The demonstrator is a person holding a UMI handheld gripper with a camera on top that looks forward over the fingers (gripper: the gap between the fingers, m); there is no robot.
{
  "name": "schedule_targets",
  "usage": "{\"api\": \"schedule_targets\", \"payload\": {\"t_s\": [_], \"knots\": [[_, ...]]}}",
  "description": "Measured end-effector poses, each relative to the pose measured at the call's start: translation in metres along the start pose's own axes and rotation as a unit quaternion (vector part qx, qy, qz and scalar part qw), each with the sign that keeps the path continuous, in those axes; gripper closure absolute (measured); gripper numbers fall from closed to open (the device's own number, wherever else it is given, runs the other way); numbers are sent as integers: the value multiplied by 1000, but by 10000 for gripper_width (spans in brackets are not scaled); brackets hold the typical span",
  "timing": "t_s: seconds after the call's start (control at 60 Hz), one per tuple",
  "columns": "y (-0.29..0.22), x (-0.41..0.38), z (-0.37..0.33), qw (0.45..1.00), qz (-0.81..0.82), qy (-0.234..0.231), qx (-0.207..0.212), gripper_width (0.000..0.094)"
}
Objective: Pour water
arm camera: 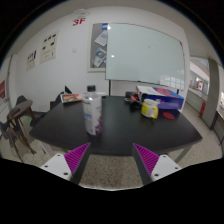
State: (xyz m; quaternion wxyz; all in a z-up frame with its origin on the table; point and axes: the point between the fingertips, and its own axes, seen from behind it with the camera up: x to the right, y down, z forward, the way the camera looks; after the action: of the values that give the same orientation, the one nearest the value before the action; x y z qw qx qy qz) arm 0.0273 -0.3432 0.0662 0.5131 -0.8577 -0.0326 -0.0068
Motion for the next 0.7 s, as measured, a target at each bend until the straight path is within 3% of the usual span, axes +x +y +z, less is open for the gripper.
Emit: {"api": "schedule_targets", "payload": {"t_s": [0.183,0.35,0.45,0.5,0.7], "knots": [[-52,-60,89,999,15,-14,38,91],[-87,-70,155,998,16,2,64,102],[-94,-73,179,997,21,5,70,216],[-97,-74,185,997,22,5,75,357],[-102,-74,188,995,18,1,99,496]]}}
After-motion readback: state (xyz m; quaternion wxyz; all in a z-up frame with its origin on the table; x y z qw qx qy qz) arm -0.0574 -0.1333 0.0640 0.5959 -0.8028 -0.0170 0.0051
